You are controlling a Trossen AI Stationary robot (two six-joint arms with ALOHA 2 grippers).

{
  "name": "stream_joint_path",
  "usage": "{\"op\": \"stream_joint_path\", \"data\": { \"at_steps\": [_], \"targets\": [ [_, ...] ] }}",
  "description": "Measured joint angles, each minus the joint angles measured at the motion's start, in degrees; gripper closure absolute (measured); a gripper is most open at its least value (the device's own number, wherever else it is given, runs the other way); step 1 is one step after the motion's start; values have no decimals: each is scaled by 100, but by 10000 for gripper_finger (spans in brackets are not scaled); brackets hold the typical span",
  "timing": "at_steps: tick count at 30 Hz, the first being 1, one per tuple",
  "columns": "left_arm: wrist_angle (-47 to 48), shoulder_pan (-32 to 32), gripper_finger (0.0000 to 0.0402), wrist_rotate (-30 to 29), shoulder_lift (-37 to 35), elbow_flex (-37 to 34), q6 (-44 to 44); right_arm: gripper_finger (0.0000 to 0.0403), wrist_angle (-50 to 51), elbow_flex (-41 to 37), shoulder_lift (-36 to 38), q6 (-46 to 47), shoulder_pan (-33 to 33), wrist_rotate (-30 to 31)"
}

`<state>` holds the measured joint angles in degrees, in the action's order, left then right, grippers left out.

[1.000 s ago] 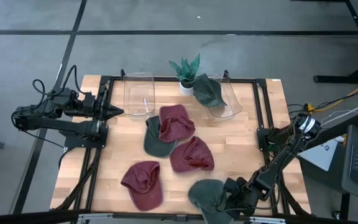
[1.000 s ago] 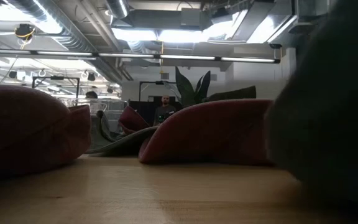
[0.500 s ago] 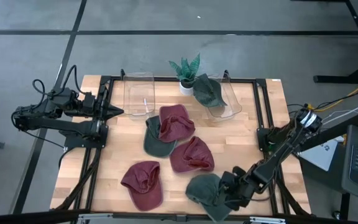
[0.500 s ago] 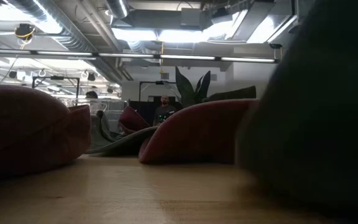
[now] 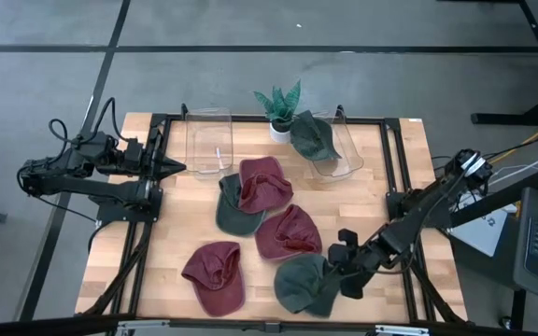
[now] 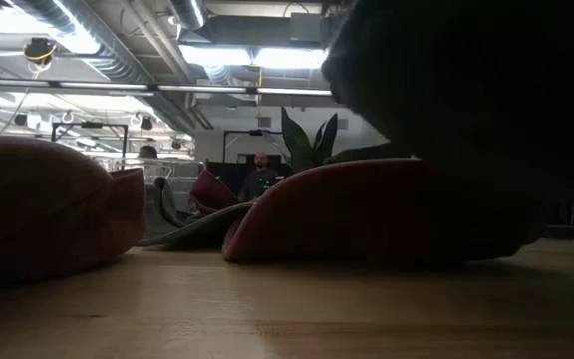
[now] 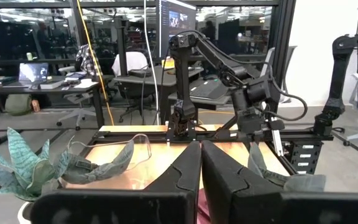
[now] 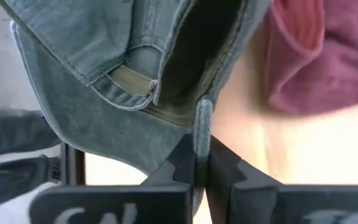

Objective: Pick & Place hat
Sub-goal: Put the bottom gray cap into the right bin

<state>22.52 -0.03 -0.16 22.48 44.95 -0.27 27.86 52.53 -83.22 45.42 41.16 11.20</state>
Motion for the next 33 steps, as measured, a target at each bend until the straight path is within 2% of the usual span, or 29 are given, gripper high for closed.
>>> {"op": "stream_joint_path", "data": {
  "at_steps": [11,22,28,33],
  "targets": [
    [0,2,390,0,1,0,-1,387,-153,0,69,-1103,-778,-7],
    [-2,0,392,0,0,0,-2,386,-374,0,441,-2258,-1635,-84],
    [0,2,389,-2,2,0,0,385,-350,0,505,-3299,-2095,-101],
    [0,1,391,0,1,0,-1,385,-264,0,505,-4192,-2454,-654]
  ]
}}
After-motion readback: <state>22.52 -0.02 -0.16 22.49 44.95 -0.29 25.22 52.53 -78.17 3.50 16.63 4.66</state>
